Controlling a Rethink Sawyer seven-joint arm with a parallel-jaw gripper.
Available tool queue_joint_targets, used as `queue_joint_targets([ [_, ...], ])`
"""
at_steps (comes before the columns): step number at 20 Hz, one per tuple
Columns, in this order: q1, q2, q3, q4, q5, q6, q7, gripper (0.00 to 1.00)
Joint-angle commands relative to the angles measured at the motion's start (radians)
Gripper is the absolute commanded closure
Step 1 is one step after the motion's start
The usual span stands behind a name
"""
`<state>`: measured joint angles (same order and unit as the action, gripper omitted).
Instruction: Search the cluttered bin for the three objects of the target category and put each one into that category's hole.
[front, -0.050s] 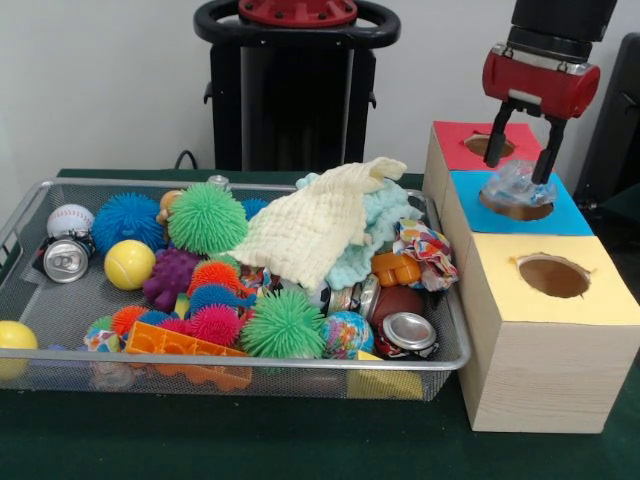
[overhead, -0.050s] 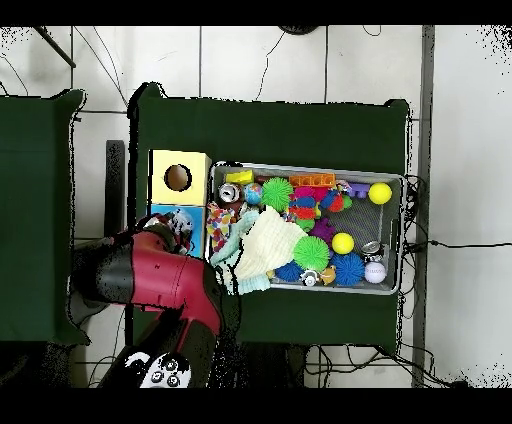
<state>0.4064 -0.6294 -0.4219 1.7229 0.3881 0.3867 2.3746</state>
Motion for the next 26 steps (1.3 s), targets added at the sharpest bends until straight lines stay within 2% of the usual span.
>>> queue_joint_targets([
  [1, -0.048, 0.041, 0.048, -0.022, 0.026, 0.021, 0.174, 0.0],
  [6, -0.058, 0.043, 0.051, -0.031, 0.023, 0.05, 0.166, 0.0],
  [10, -0.038, 0.067, 0.012, -0.058, 0.031, 0.061, 0.207, 0.0],
  [14, -0.045, 0.066, 0.013, -0.063, 0.041, 0.069, 0.213, 0.0],
  [18, -0.081, 0.04, 0.01, -0.093, 0.022, 0.117, 0.165, 0.0],
  [21, -0.128, 0.022, 0.023, -0.095, 0.003, 0.115, 0.112, 0.0],
  [26, -0.191, -0.013, 0.06, -0.049, -0.025, 0.07, 0.051, 0.0],
])
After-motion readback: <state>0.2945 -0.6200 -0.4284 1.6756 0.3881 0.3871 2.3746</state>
